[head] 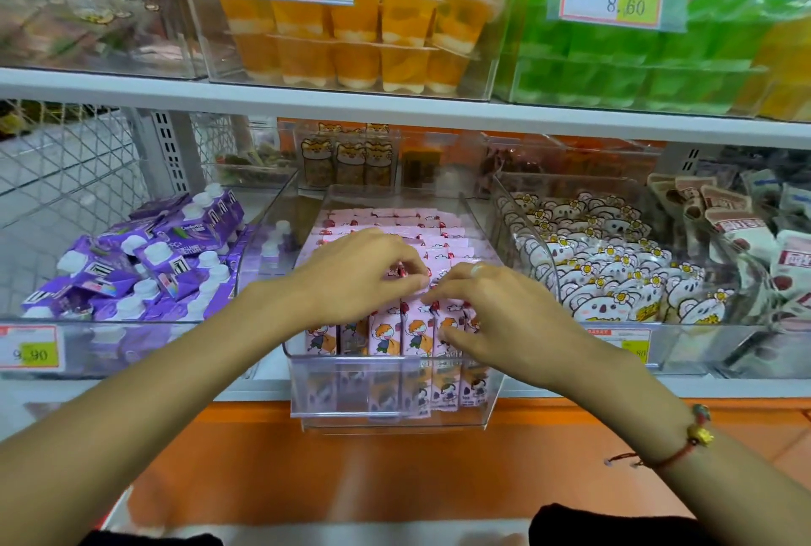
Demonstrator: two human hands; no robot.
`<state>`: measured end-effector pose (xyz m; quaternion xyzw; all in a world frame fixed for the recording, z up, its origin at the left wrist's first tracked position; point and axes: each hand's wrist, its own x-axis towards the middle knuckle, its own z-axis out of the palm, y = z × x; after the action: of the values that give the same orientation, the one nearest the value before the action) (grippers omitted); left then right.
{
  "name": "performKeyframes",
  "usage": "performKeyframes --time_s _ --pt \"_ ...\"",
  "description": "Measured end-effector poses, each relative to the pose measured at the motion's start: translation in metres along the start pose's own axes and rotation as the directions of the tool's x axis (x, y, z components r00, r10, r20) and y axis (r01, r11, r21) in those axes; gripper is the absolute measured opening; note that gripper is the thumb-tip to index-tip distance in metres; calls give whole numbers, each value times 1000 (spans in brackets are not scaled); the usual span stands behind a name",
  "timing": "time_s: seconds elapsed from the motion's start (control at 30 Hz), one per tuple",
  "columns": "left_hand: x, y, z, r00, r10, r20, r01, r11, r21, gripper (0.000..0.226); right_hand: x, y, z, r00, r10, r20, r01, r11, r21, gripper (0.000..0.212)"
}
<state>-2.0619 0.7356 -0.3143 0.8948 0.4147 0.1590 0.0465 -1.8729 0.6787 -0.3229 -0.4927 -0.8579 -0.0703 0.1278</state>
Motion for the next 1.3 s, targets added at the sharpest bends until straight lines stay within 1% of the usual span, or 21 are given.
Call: performKeyframes --time_s 0.03,0.13,0.2,0.23,0.4,0.5,0.57,0.6,0.63,0.67,0.7,0.73,0.77,0.8,0.87,0.93,1.0,1.07,1.1,1.2,1.3 --pt "-5 1 2 1000 13 -6 -12 999 40 34 0 0 0 1000 -7 -12 7 1000 -19 35" --pt "-14 3 8 996 39 83 -57 971 232 52 2 2 -2 997 4 -82 -13 994 -110 28" --pt "-16 3 10 997 53 54 -67 956 285 54 2 4 -3 992 28 -120 -44 990 -130 25" --pt "-16 4 11 998 64 24 -68 960 273 52 2 4 -2 992 27 -120 -44 990 -136 25" --pt "-26 8 9 992 74 -106 -71 997 26 32 2 4 2 994 10 -109 -28 987 -159 23" --pt "-36 12 2 975 -31 -221 -16 978 -206 26 1 5 1 994 33 -100 -51 982 -181 27" --pt "-41 15 -6 938 -124 -325 -20 914 -406 23 1 4 1 993 39 -115 -62 978 -200 32" --pt "-43 17 -10 912 -170 -373 -44 864 -501 20 2 2 -1 987 51 -153 -77 983 -168 34" --pt "-44 18 -14 888 -216 -406 -68 811 -580 17 3 -2 -3 973 80 -215 -100 992 -82 35" --pt "-45 20 -16 867 -258 -427 -89 762 -641 16 4 -7 -5 953 135 -271 -119 990 74 35" --pt "-46 22 -19 848 -293 -440 -105 722 -684 17 5 -12 -7 937 202 -286 -118 951 285 37" --pt "-47 24 -19 836 -320 -446 -115 692 -713 19 6 -17 -9 938 249 -243 -98 858 503 38" --pt "-47 25 -19 830 -338 -444 -119 670 -733 20 8 -23 -11 953 260 -158 -86 727 681 37" --pt "-47 27 -18 828 -351 -438 -122 649 -751 21 9 -28 -12 966 246 -77 -94 615 783 36" --pt "-49 30 -16 829 -369 -421 -122 615 -779 24 12 -32 -10 973 229 -20 -107 527 843 34" --pt "-50 30 -13 829 -387 -404 -108 598 -794 33 15 -34 -9 957 289 -21 -123 469 874 32" --pt "-51 29 -10 827 -402 -393 -95 589 -803 40 17 -32 -9 924 381 13 -154 342 927 29" --pt "-51 29 -6 828 -403 -391 -78 608 -790 40 19 -29 -11 889 449 87 -187 183 965 29" --pt "-51 30 -4 835 -394 -383 -65 621 -781 42 20 -28 -11 878 467 107 -190 135 972 30" --pt "-49 33 3 864 -332 -379 -30 717 -697 48 21 -32 -11 869 488 87 -166 121 979 29" --pt "-47 33 5 849 -308 -429 -11 802 -597 49 21 -36 -10 866 495 73 -141 101 985 29"
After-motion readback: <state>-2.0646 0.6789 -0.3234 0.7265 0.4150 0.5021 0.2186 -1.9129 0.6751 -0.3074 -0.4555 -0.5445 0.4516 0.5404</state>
